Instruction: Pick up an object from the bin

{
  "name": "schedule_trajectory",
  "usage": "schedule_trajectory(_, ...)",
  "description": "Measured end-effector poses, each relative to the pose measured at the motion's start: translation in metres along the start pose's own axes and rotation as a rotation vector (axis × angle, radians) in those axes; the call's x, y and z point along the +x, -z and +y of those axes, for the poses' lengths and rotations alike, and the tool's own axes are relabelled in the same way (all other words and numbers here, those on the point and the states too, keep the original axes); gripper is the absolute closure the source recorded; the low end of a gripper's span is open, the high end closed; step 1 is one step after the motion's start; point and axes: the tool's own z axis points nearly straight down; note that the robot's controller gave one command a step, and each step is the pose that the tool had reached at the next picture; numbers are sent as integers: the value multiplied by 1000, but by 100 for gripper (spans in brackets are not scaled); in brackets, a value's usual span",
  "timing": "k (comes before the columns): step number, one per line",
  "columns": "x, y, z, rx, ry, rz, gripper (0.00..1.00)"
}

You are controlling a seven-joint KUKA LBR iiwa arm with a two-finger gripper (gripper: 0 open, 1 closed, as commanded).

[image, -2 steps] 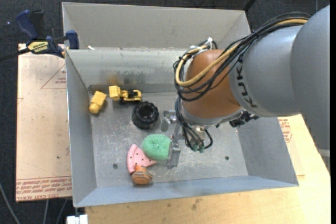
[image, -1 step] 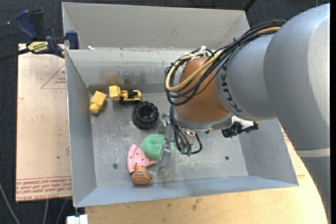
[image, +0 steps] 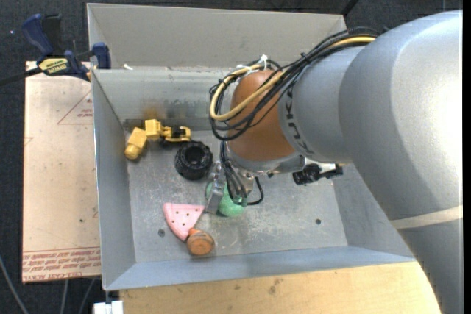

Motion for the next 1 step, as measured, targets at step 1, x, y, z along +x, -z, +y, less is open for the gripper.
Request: schedule_trajectory(1, 0, 0, 0, 0, 0, 0, 100)
